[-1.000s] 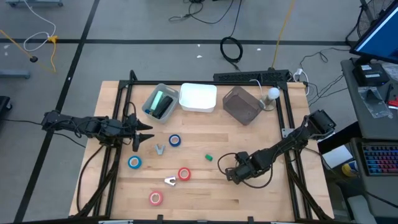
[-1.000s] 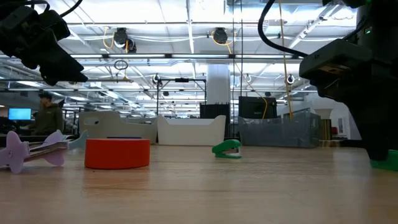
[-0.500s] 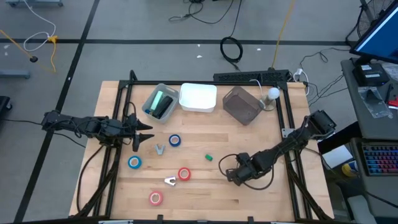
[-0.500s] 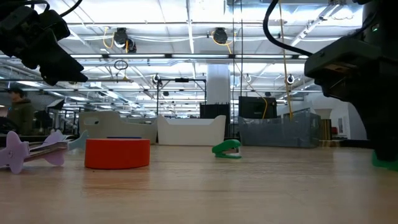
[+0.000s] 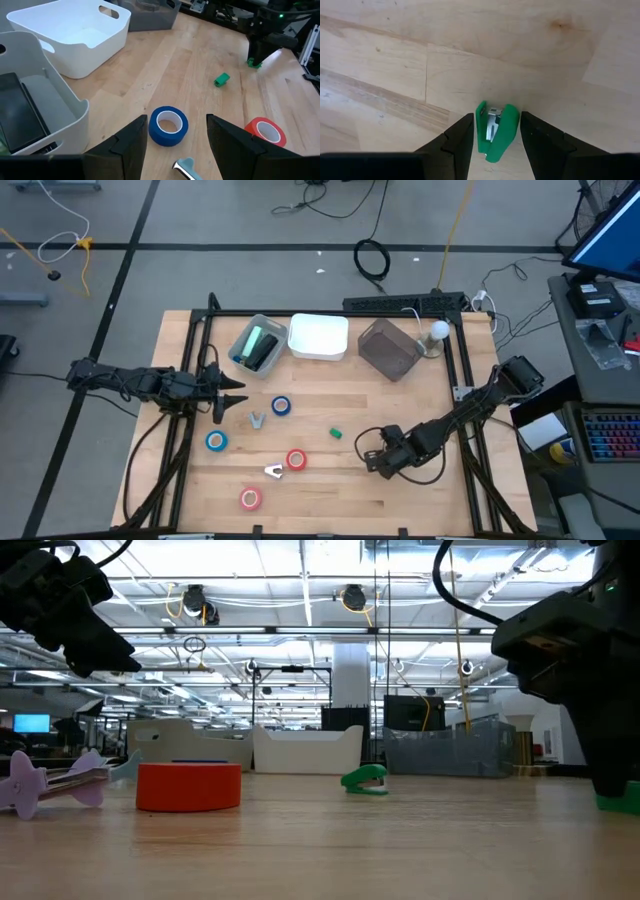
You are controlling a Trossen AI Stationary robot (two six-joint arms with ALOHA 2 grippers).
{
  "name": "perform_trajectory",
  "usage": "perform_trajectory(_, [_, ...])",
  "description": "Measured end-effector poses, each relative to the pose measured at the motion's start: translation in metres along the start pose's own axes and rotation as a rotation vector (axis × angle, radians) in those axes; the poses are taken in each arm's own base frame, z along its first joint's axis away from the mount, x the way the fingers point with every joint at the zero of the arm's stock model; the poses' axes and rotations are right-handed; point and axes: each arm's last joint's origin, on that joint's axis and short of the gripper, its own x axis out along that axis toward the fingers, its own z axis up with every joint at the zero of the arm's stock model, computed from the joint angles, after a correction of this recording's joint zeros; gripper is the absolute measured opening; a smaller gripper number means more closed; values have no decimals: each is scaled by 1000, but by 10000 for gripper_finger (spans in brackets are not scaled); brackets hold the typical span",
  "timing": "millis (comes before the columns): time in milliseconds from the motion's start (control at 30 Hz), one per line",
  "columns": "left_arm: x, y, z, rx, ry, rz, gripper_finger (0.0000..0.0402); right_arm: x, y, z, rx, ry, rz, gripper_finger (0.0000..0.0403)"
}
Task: Pick and place Stapler, Stapler remover, tape
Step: Put the right green stapler into the gray bin
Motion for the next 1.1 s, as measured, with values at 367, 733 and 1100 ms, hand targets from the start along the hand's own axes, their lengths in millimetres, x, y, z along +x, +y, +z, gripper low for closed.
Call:
perform_trajectory(367, [0,0,0,-2,0,0,207,1,-2,-2,19,0,5,153])
perform_trajectory(733, [0,0,0,-8,0,0,207,2,-3,-2,9,0,-1,153])
perform_trajectory(1100, [0,0,0,-11,1,0,207,2,-6,-2,18,47,-57,153])
